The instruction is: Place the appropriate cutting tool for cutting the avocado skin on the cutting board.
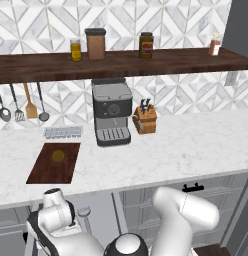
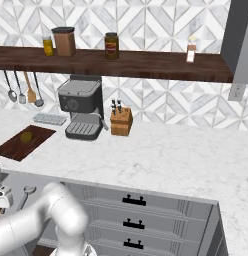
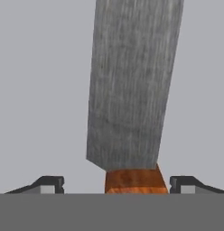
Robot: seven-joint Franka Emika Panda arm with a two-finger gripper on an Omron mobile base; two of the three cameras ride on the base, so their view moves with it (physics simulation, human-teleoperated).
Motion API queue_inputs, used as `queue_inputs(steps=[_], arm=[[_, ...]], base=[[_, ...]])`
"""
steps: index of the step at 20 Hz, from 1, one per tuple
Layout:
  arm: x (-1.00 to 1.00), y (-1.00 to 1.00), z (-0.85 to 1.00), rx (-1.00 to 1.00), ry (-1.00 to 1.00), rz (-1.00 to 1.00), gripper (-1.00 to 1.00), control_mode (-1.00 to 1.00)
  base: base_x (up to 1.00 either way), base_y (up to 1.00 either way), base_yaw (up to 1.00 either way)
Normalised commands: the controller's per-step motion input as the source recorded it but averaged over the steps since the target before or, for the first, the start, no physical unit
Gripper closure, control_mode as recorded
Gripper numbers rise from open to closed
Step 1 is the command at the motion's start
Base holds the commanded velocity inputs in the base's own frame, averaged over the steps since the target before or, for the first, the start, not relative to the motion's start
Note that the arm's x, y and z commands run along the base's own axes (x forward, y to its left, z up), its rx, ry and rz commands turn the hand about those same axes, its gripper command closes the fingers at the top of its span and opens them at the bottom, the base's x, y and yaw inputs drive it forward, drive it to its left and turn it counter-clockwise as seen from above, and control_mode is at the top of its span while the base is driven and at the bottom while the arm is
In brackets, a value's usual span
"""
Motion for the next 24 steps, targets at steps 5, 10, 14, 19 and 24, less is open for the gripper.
queue_inputs(steps=[5, 10, 14, 19, 24], arm=[[-0.31, 0.02, -0.32, 0.00, -0.01, 0.00, 1.00, -1.00], [-0.46, 0.00, -0.05, 0.00, -0.07, -0.04, 1.00, -1.00], [-0.23, 0.00, 0.24, 0.00, -0.13, -0.16, 1.00, -1.00], [-0.18, 0.10, 0.69, 0.00, -0.12, -0.36, 1.00, -1.00], [-0.45, -0.03, 0.60, 0.01, -0.06, -0.40, 1.00, -1.00]], base=[[0.00, 0.00, 0.00], [0.00, 0.00, 0.00], [0.00, 0.00, 0.00], [0.00, 0.00, 0.00], [0.00, 0.00, 0.00]])
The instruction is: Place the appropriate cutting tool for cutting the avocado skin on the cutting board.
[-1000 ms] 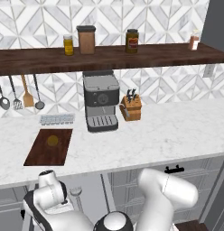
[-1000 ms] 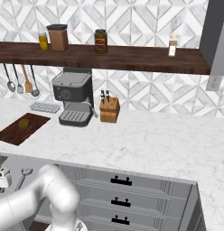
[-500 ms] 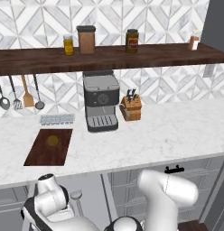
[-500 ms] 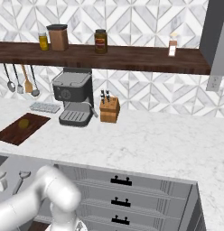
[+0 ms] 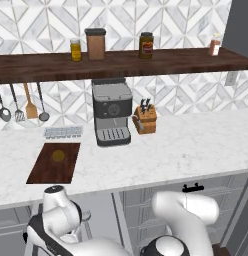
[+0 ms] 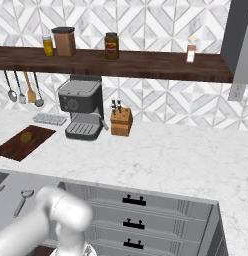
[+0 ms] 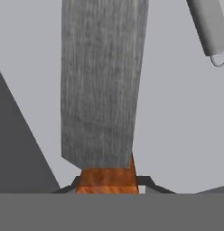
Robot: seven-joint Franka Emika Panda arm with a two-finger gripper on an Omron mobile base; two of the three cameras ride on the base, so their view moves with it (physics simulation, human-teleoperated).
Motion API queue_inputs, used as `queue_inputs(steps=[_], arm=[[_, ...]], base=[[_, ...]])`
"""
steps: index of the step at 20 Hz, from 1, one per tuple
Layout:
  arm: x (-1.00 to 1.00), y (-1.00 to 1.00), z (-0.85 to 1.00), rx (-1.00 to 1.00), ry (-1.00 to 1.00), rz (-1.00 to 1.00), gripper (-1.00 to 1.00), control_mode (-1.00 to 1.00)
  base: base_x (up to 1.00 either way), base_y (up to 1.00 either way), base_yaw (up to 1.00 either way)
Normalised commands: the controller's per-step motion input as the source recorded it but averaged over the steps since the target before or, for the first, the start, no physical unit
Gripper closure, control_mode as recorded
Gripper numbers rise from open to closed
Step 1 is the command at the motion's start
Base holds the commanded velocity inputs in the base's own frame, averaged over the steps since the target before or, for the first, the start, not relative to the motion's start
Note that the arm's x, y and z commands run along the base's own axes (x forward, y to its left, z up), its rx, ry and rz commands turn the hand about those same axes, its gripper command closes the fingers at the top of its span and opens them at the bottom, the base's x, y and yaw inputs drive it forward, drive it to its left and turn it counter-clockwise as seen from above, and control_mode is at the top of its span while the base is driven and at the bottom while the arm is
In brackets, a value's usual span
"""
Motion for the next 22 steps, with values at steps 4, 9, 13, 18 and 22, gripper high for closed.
queue_inputs(steps=[4, 9, 13, 18, 22], arm=[[-0.39, -0.31, 0.56, 0.01, -0.14, -0.31, 1.00, -1.00], [-0.34, -0.37, 0.68, 0.02, -0.12, -0.30, 1.00, -1.00], [-0.31, -0.36, 0.73, 0.01, -0.09, -0.30, 1.00, -1.00], [-0.02, -0.36, 0.76, 0.02, -0.08, -0.26, 1.00, -1.00], [0.18, -0.31, 0.74, 0.01, -0.06, -0.26, 1.00, -1.00]], base=[[0.00, 0.00, 0.00], [0.00, 0.00, 0.00], [0.00, 0.00, 0.00], [0.00, 0.00, 0.00], [0.00, 0.00, 0.00]])
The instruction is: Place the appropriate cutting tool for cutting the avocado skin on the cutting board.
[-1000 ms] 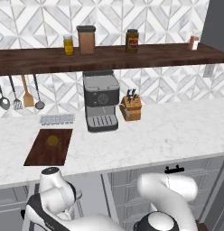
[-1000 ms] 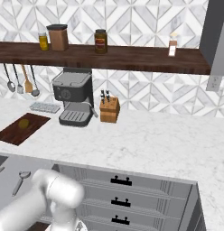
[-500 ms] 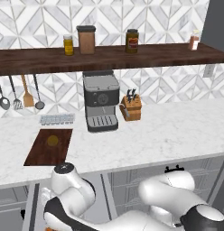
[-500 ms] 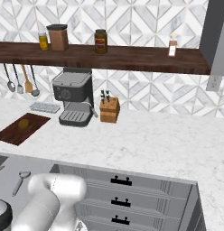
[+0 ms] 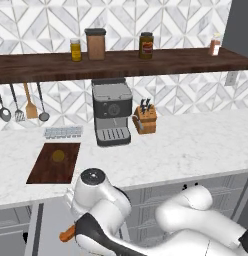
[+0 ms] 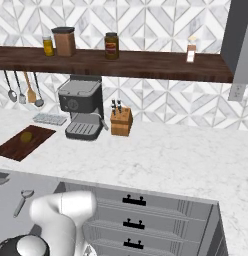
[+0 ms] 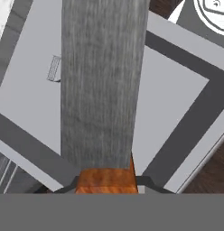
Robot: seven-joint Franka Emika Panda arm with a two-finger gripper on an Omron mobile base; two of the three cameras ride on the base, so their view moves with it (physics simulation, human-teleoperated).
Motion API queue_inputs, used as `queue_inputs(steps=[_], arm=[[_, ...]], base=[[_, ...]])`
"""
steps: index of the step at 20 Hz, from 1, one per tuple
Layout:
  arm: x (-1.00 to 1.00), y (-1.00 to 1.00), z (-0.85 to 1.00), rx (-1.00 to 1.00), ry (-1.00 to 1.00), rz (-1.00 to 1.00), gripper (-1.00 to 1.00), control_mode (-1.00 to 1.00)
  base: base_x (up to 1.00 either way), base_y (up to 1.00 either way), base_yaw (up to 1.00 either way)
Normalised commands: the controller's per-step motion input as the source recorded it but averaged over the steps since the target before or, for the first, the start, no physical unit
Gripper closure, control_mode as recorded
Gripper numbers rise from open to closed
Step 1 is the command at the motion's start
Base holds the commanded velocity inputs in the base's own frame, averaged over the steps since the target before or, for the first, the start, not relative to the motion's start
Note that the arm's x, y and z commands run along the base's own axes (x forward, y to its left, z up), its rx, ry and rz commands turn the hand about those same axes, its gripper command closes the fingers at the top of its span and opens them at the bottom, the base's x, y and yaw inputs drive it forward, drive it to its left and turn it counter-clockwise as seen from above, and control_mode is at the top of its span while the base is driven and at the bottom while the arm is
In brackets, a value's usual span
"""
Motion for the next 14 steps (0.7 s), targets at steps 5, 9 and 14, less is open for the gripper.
queue_inputs(steps=[5, 9, 14], arm=[[0.47, -0.25, 0.69, 0.00, -0.02, -0.27, 1.00, -1.00], [0.67, -0.23, 0.48, 0.03, 0.00, -0.28, 1.00, -1.00], [0.85, -0.02, 0.19, 0.01, 0.00, -0.26, 1.00, -1.00]], base=[[0.00, 0.00, 0.00], [0.00, 0.00, 0.00], [0.00, 0.00, 0.00]])
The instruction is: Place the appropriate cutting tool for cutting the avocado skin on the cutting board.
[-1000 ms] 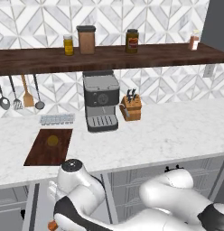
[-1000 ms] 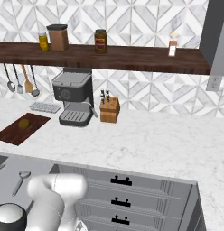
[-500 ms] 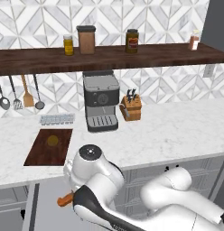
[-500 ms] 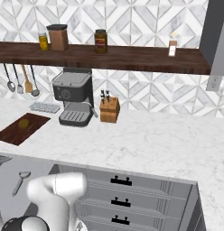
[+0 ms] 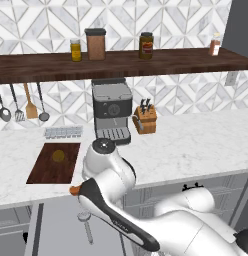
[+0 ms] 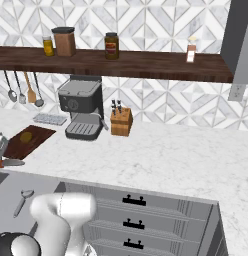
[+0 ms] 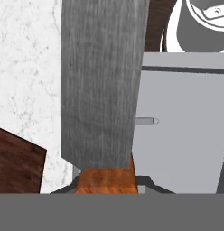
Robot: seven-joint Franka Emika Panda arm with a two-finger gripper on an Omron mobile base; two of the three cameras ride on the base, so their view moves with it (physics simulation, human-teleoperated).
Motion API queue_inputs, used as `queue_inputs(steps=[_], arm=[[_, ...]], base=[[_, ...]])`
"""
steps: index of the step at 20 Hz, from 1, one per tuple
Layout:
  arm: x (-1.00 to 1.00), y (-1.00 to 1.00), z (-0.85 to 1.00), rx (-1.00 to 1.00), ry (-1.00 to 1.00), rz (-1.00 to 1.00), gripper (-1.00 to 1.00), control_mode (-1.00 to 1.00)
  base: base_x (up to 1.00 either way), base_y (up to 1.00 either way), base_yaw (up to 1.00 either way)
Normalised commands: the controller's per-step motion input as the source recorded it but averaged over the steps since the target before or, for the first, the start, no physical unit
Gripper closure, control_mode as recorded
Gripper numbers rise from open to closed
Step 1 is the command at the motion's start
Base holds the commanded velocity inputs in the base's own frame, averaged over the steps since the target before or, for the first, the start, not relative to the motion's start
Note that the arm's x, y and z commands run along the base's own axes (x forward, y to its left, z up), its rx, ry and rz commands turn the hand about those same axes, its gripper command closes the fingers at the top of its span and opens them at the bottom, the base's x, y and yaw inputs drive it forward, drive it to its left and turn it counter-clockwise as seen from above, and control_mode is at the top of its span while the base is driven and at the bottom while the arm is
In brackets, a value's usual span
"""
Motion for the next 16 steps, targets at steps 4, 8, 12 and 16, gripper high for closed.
queue_inputs(steps=[4, 8, 12, 16], arm=[[0.88, 0.00, 0.05, 0.00, 0.00, -0.23, 1.00, -1.00], [0.90, 0.09, 0.00, 0.00, 0.06, -0.20, 1.00, -1.00], [0.72, 0.13, 0.00, 0.02, 0.07, -0.03, 1.00, -1.00], [0.56, 0.24, -0.03, 0.06, 0.04, 0.09, 1.00, -1.00]], base=[[0.00, 0.00, 0.00], [0.00, 0.00, 0.00], [0.00, 0.00, 0.00], [0.00, 0.00, 0.00]])
